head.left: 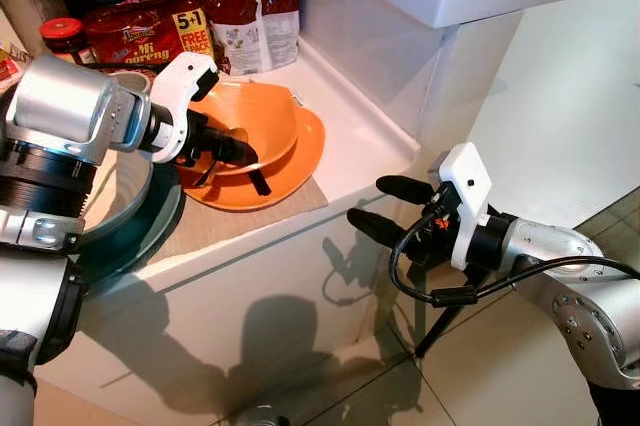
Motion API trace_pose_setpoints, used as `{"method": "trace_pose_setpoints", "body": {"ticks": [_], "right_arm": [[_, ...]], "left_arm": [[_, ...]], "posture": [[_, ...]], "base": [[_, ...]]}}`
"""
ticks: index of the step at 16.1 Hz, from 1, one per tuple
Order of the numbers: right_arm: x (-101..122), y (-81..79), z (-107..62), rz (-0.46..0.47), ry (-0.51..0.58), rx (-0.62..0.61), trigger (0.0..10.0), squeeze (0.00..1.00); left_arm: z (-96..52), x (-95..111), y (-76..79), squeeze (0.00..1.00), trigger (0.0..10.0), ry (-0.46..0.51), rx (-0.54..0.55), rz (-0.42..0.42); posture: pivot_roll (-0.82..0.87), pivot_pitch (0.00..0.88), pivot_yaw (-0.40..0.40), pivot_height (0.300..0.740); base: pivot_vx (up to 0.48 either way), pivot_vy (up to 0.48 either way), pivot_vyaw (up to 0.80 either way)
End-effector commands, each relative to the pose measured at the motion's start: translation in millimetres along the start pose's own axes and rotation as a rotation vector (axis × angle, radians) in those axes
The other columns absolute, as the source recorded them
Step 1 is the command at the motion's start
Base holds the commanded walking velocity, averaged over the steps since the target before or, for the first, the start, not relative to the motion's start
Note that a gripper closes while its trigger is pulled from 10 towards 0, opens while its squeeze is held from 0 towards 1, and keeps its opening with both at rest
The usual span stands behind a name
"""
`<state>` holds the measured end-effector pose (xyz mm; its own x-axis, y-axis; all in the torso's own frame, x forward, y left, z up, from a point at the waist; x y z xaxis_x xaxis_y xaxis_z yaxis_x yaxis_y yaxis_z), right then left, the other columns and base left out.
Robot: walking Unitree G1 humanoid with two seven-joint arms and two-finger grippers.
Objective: Setting the table
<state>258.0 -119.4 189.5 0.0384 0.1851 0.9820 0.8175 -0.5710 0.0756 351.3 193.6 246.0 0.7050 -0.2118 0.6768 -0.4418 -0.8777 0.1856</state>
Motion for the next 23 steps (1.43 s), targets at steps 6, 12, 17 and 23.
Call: {"method": "trace_pose_setpoints", "body": {"ticks": [6, 12, 17, 23], "right_arm": [[1.7, -2.4, -2.4, -0.020, -0.013, 0.014, 10.0, 0.00], [0.7, -2.4, -3.0, -0.024, -0.020, 0.010, 10.0, 0.00], [-0.6, -1.8, -3.3, -0.028, -0.028, 0.008, 10.0, 0.00], [-2.3, -0.7, -3.6, -0.034, -0.038, 0.007, 10.0, 0.00]], "left_arm": [[11.8, -4.3, -1.6, 0.00, 10.0, -0.019, -0.019, -0.016], [13.8, -2.0, -0.5, 0.00, 0.0, -0.011, -0.025, -0.007], [14.2, -2.3, 0.7, 0.00, 0.0, -0.013, -0.019, 0.017], [14.1, -1.3, 1.2, 0.00, 0.0, -0.010, -0.008, 0.045]], "posture": [[0.02, 0.011, 0.006, 0.740], [0.02, 0.011, 0.008, 0.740], [0.02, 0.012, 0.006, 0.740], [0.02, 0.009, 0.005, 0.740]], "base": [[0.000, 0.000, 0.00], [0.000, 0.000, 0.00], [0.000, 0.000, 0.00], [0.000, 0.000, 0.00]]}}
Point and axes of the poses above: a point about 5 cm out from each wrist's last joint towards the gripper, its own z axis pointing out of the wrist towards the gripper, its own x axis along the axis of the wrist's last joint, y = z × x, the point moved 1 cm from there along z, pointing out of the wrist towards the gripper, and after that the axes turned 5 degrees about -z, right-handed, at the moved point
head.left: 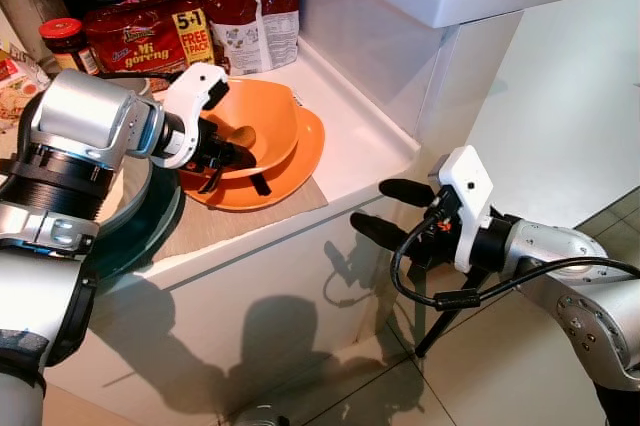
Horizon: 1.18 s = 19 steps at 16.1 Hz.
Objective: Setting the table
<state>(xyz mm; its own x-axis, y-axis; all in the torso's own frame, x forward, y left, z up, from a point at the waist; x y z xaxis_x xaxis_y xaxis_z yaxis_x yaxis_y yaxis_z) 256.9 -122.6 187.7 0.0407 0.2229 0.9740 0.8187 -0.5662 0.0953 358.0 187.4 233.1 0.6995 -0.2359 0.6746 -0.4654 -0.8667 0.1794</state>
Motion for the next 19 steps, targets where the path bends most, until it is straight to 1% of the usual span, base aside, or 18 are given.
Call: {"method": "trace_pose_setpoints", "body": {"ticks": [1, 11, 14, 16, 17, 18, 19], "right_arm": [[-0.3, -1.4, -0.6, -0.015, -0.007, 0.006, 10.0, 0.00], [-5.4, -4.7, 0.3, -0.032, -0.022, 0.037, 10.0, 0.00], [-5.9, -3.1, -0.2, -0.038, -0.021, 0.031, 10.0, 0.00], [-5.1, -0.7, -1.1, -0.042, -0.014, 0.013, 10.0, 0.00], [-1.5, 3.4, -1.6, -0.044, 0.008, -0.014, 10.0, 0.00], [3.1, 9.1, -2.3, -0.044, 0.032, -0.049, 10.0, 0.00], [6.8, 13.5, -3.2, -0.035, 0.053, -0.072, 10.0, 0.00]], "left_arm": [[-1.6, 1.5, 1.7, 0.00, 0.0, -0.001, 0.000, 0.021], [-1.4, 1.3, 2.2, 0.00, 0.0, 0.001, 0.004, 0.046], [-1.7, 5.6, 4.9, 0.00, 0.0, 0.020, -0.009, 0.051], [-6.1, 15.3, 9.5, 0.00, 0.0, 0.073, -0.023, 0.039], [-13.5, 27.1, 12.3, 0.00, 0.0, 0.153, -0.025, 0.043], [-22.8, 38.8, 14.2, 0.00, 0.0, 0.242, -0.028, 0.027], [-29.4, 45.3, 16.7, 0.00, 0.0, 0.297, -0.040, 0.020]], "posture": [[0.02, 0.005, 0.003, 0.740], [0.02, 0.000, 0.004, 0.740], [0.02, 0.000, 0.006, 0.740], [0.02, 0.000, 0.000, 0.740], [0.02, 0.000, 0.000, 0.740], [0.01, 0.000, 0.006, 0.740], [0.01, 0.000, 0.009, 0.740]], "base": [[0.000, 0.000, 0.00], [0.000, 0.000, 0.00], [0.000, 0.000, 0.00], [0.000, 0.000, 0.00], [0.000, 0.000, 0.00], [0.000, 0.000, 0.00], [0.000, 0.000, 0.00]]}}
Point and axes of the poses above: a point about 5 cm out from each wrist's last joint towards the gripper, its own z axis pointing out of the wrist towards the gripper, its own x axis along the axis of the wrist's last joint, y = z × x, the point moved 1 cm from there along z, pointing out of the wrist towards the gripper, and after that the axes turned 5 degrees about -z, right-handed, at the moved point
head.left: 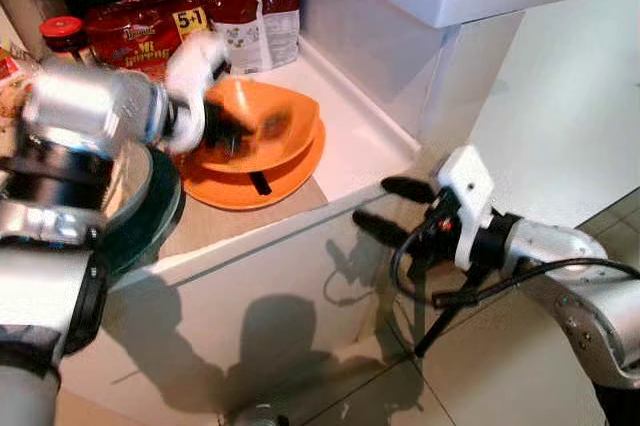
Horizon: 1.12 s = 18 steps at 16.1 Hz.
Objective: Setting the table
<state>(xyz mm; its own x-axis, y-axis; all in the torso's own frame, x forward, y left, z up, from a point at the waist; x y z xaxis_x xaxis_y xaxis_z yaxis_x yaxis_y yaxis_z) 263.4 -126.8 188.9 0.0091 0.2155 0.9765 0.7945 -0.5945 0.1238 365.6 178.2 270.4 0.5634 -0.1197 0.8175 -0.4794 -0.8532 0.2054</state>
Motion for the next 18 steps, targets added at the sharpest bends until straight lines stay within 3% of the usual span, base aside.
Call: {"method": "trace_pose_setpoints", "body": {"ticks": [1, 3, 5, 6, 8, 9, 10, 13, 14, 16, 18], "right_arm": [[9.5, 9.6, -3.4, 0.000, 0.048, -0.046, 10.0, 0.00], [10.1, 12.4, -2.8, -0.003, 0.058, -0.061, 10.0, 0.00], [13.7, 12.3, -1.0, -0.010, 0.085, -0.072, 10.0, 0.00], [18.8, 12.0, -0.7, -0.011, 0.119, -0.084, 10.0, 0.00], [31.6, 7.6, -3.7, 0.026, 0.222, -0.133, 10.0, 0.00], [30.3, 0.7, -7.0, 0.039, 0.240, -0.129, 10.0, 0.00], [23.6, -5.8, -10.0, -0.002, 0.239, -0.146, 10.0, 0.00], [18.9, -3.0, -6.3, 0.072, 0.249, -0.235, 10.0, 0.00], [19.7, -7.0, -2.9, 0.081, 0.255, -0.228, 10.0, 0.00], [19.0, -16.9, 1.6, 0.028, 0.244, -0.184, 10.0, 0.00], [15.7, -17.2, 3.0, 0.037, 0.247, -0.209, 10.0, 0.00]], "left_arm": [[-12.1, 19.5, 8.1, 0.00, 0.0, 0.104, -0.018, 0.020], [-15.8, 22.6, 6.5, 0.00, 0.0, 0.150, 0.012, 0.014], [-28.8, 27.7, 3.6, 0.00, 0.0, 0.241, 0.037, 0.029], [-37.3, 29.2, 4.7, 0.00, 0.0, 0.314, 0.036, 0.034], [-58.8, 21.5, 24.1, 0.00, 0.0, 0.528, -0.023, 0.131], [-69.4, 6.5, 37.7, 0.00, 9.9, 0.613, -0.130, 0.121], [-75.0, -25.1, 47.2, 0.00, 10.0, 0.639, -0.183, 0.138], [-70.7, -63.3, 51.2, 0.00, 10.0, 0.565, -0.079, 0.166], [-67.4, -72.9, 59.4, 0.00, 10.0, 0.567, -0.071, 0.219], [-59.9, -80.8, 68.7, 0.00, 10.0, 0.591, -0.049, 0.208], [-47.2, -94.0, 67.2, 0.00, 10.0, 0.557, 0.029, 0.224]], "posture": [[0.02, 0.000, 0.006, 0.740], [0.02, 0.000, 0.005, 0.740], [0.01, 0.000, 0.014, 0.740], [0.01, 0.000, 0.014, 0.740], [0.01, 0.000, -0.003, 0.740], [0.01, 0.016, -0.016, 0.740], [0.02, 0.019, -0.024, 0.740], [0.02, 0.028, -0.039, 0.740], [0.03, 0.030, -0.046, 0.740], [0.02, 0.031, -0.052, 0.740], [0.03, 0.032, -0.056, 0.740]], "base": [[0.000, 0.000, 0.00], [0.000, 0.000, 0.00], [0.000, 0.000, 0.00], [0.000, 0.000, 0.00], [0.000, 0.000, 0.00], [0.000, 0.000, 0.00], [0.000, 0.000, 0.00], [0.000, -0.130, 0.00], [0.000, -0.480, 0.00], [0.000, -0.480, 0.00], [0.000, -0.480, 0.40]]}}
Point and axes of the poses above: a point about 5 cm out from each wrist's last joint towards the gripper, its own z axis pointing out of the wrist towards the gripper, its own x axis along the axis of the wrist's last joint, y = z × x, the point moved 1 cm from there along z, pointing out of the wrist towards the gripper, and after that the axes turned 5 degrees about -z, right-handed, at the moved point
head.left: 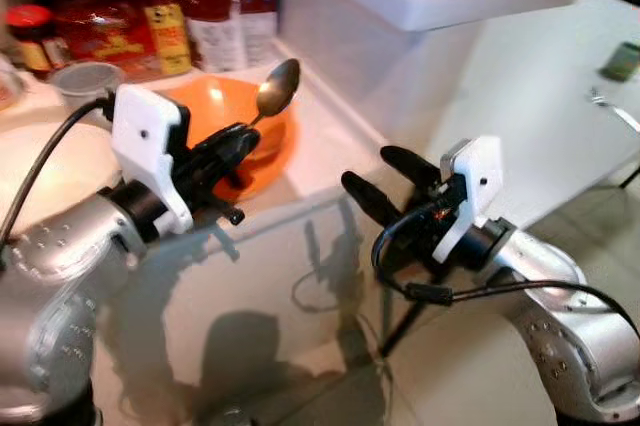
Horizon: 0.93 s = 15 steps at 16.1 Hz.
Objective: Setting the table
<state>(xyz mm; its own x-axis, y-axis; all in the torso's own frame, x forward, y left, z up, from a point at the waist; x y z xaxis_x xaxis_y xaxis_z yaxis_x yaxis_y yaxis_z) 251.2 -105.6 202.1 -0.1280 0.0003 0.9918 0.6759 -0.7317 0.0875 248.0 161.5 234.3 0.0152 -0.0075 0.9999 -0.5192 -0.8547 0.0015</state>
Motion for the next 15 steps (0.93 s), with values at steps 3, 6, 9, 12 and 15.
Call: {"method": "trace_pose_setpoints", "body": {"ticks": [3, 6, 9, 12, 15], "right_arm": [[-2.3, 3.7, -0.6, -0.008, 0.002, -0.061, 10.0, 0.00], [-7.9, 9.6, -3.0, -0.008, -0.007, -0.121, 10.0, 0.00], [-12.7, 10.1, -6.0, -0.002, -0.018, -0.143, 10.0, 0.00], [-17.4, 18.0, -5.2, -0.021, -0.046, -0.219, 10.0, 0.00], [-19.7, 25.2, -7.9, -0.034, -0.060, -0.273, 10.0, 0.00]], "left_arm": [[11.8, -15.7, 5.0, 0.00, 10.0, -0.029, 0.073, 0.068], [18.8, -21.2, 12.0, 0.00, 10.0, 0.009, 0.104, 0.050], [16.5, -22.8, 17.9, 0.00, 10.0, 0.014, 0.068, 0.068], [21.3, -27.8, 17.2, 0.00, 10.0, 0.021, 0.103, 0.088], [26.6, -34.9, 16.9, 0.00, 10.0, -0.009, 0.148, 0.096]], "posture": [[0.01, 0.029, -0.051, 0.740], [0.00, 0.033, -0.034, 0.740], [0.01, 0.033, -0.034, 0.740], [0.00, 0.038, -0.033, 0.740], [0.00, 0.041, -0.028, 0.740]], "base": [[0.000, -0.480, 0.80], [0.000, -0.480, 0.80], [0.000, -0.480, 0.80], [0.000, -0.480, 0.15], [0.000, -0.480, 0.00]]}}
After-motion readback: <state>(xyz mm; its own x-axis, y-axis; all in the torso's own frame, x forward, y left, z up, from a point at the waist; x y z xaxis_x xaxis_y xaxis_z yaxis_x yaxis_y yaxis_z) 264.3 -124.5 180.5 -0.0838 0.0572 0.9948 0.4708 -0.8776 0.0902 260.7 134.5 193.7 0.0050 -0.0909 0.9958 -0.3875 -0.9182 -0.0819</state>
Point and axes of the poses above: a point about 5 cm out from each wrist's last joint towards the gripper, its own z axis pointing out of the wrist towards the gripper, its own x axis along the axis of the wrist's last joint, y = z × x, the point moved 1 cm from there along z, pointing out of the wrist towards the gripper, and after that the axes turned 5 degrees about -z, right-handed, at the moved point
